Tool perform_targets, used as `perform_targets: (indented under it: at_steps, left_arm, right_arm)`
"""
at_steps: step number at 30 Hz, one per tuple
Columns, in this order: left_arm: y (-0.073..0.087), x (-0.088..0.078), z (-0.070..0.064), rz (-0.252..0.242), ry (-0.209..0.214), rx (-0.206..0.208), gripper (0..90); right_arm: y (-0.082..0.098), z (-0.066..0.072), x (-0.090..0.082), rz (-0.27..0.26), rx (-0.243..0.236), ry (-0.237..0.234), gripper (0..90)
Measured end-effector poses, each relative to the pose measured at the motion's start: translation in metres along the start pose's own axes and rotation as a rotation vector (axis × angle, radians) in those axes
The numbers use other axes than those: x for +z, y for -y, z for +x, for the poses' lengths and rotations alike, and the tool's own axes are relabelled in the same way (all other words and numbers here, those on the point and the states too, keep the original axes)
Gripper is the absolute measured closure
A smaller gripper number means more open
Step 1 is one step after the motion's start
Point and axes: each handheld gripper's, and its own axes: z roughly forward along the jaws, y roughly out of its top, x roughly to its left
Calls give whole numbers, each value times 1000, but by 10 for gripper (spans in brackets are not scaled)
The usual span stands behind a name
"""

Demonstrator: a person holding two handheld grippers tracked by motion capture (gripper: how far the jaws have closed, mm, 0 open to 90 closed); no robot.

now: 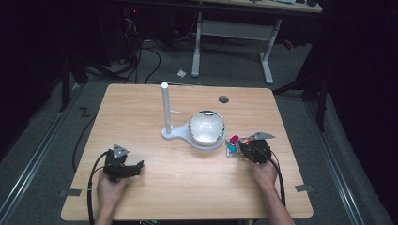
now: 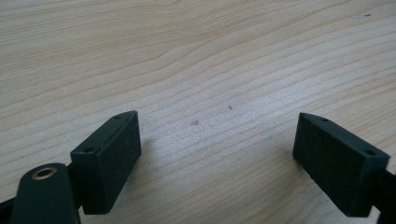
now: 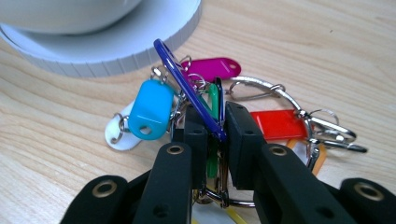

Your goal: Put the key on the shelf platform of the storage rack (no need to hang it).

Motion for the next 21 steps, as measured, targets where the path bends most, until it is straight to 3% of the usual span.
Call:
perform_targets:
  at_steps: [8, 11, 12, 17, 21]
  left_arm:
    - [0, 0, 0, -1, -1, -7, 156]
    - [0, 0, 0, -1, 0, -4, 156]
    - [0, 0, 1, 0, 8, 16, 156]
    - [0, 0, 1, 0, 9, 18, 156]
    - [0, 0, 0, 1, 1, -6, 156]
  right_arm:
    - [-5, -7, -18, -51, 11, -23, 805]
    - [-6, -9, -25, -63, 14, -32, 806]
    - [-6, -10, -27, -64, 15, -34, 806]
    - [-11, -14, -39, -93, 25, -50, 807]
    - [-14, -15, -48, -114, 35, -65, 807]
